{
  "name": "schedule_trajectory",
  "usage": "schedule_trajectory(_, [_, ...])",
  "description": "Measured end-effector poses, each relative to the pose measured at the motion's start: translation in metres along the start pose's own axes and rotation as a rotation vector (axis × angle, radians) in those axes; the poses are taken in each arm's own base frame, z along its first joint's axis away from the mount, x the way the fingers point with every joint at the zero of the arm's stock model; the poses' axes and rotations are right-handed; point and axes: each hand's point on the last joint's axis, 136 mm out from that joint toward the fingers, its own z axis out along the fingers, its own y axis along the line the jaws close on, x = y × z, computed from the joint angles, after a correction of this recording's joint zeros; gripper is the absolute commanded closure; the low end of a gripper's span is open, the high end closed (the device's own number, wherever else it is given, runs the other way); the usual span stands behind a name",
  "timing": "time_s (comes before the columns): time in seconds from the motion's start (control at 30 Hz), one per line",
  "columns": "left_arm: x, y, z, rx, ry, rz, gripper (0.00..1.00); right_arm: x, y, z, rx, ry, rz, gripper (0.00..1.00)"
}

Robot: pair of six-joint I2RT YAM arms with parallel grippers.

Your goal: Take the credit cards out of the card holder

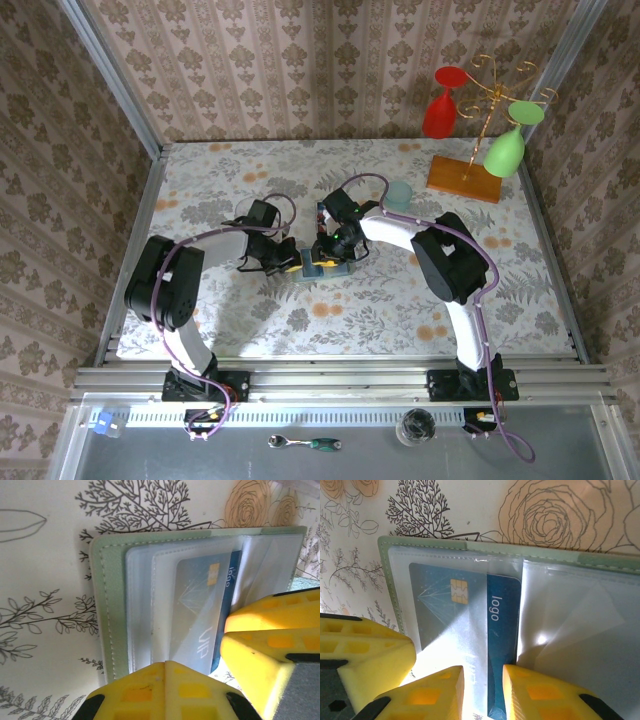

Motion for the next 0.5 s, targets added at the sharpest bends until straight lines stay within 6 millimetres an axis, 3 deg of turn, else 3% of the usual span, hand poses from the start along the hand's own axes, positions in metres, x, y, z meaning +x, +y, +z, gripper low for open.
schedule_trajectory(0.3, [0.0008, 0.0041, 0.0034, -0.012, 0.007, 0.004, 1.0, 0.0041, 0.0046, 0.0033, -0.044, 0.016, 0.004, 0.73])
schedule_trajectory(0.5, [0.0006, 0.0063, 0.0028, -0.017, 0.008, 0.004, 1.0, 0.0043, 0.0073, 0.0042, -0.064, 0.018, 0.011, 0.82])
